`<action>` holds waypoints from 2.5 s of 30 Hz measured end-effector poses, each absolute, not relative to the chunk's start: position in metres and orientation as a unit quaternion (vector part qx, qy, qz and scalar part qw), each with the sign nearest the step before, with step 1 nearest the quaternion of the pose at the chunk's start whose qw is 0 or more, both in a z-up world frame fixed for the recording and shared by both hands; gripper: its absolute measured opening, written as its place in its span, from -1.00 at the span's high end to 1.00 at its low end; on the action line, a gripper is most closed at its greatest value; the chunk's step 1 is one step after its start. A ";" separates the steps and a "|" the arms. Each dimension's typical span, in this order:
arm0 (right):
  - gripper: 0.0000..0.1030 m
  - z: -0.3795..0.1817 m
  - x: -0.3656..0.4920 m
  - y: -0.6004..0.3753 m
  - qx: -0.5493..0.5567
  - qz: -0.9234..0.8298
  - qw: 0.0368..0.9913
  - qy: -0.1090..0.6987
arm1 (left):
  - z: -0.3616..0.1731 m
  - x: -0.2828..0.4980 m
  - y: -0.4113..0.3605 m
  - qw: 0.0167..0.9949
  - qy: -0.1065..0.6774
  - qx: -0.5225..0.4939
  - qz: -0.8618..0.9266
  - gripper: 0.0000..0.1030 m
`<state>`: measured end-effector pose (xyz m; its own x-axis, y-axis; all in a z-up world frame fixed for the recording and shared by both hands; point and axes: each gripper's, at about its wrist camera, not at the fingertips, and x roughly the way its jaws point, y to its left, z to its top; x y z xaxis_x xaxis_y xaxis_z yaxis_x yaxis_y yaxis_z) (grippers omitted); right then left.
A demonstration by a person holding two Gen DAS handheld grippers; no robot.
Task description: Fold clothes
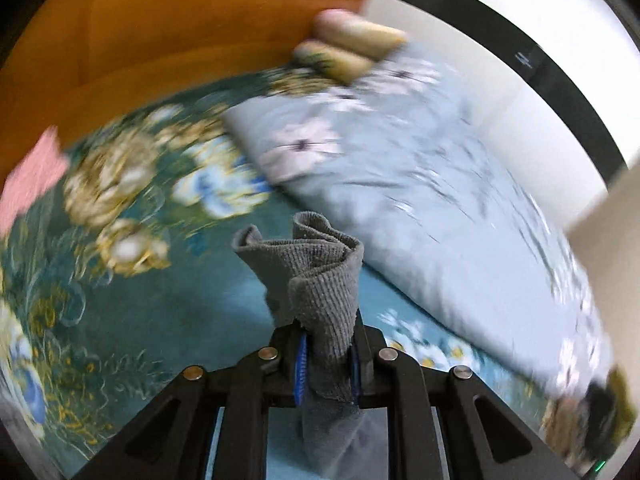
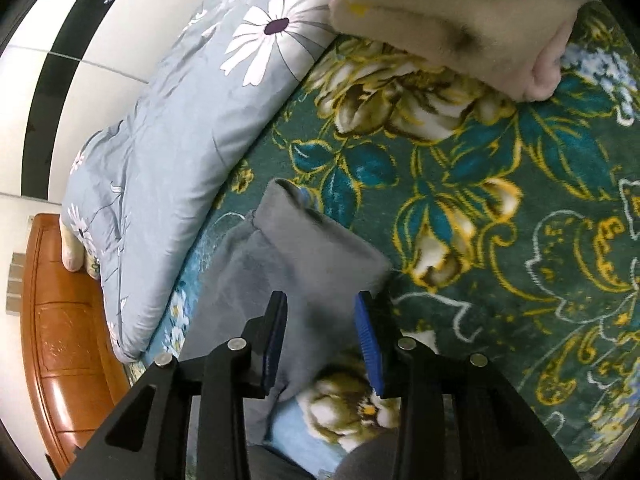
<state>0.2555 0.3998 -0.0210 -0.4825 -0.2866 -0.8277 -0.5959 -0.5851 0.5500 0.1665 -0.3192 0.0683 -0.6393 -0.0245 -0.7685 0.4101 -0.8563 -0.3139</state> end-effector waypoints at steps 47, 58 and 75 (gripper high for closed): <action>0.28 0.002 0.262 0.362 -0.511 0.768 0.022 0.386 | 0.002 0.122 -0.068 -0.045 0.081 0.557 -0.825 -0.15; 0.18 -0.016 0.175 0.237 -0.589 0.717 -0.128 0.352 | -0.080 0.183 -0.164 0.083 0.155 0.616 -0.768 -0.15; 0.30 -0.055 0.119 0.180 -0.648 0.677 -0.112 0.332 | -0.113 0.232 -0.206 0.103 0.248 0.610 -0.745 -0.17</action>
<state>0.1185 0.1797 -0.0545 -0.1358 -0.5811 -0.8025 -0.2791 -0.7547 0.5937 0.2319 -0.2060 -0.1127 -0.2334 0.1491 -0.9609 0.4559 -0.8560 -0.2436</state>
